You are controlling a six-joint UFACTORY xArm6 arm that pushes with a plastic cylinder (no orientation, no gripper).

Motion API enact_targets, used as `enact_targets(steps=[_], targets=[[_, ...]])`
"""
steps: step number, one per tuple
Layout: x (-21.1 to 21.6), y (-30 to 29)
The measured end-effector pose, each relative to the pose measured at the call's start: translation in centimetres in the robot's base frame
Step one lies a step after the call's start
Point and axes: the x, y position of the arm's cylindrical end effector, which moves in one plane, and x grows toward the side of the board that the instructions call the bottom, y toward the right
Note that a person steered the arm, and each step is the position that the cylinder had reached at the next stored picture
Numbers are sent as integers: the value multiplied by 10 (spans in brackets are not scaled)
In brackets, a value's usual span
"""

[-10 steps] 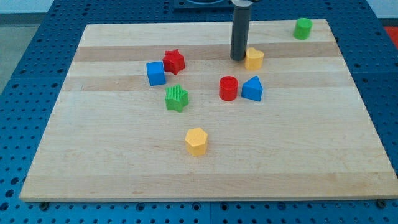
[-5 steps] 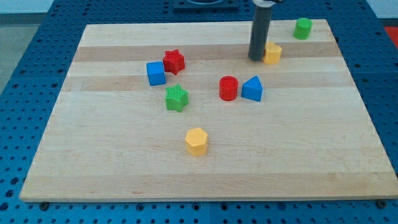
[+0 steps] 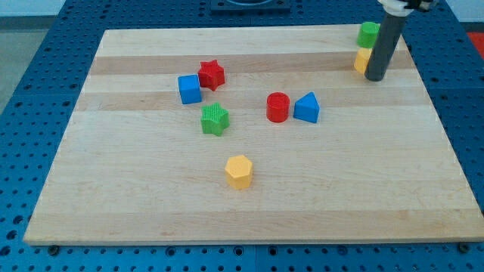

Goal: Move the yellow heart to the green circle

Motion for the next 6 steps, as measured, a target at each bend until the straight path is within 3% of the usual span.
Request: enact_targets(steps=[2,4,6], targets=[[-9,-1],[-8,-39],[-22,-24]])
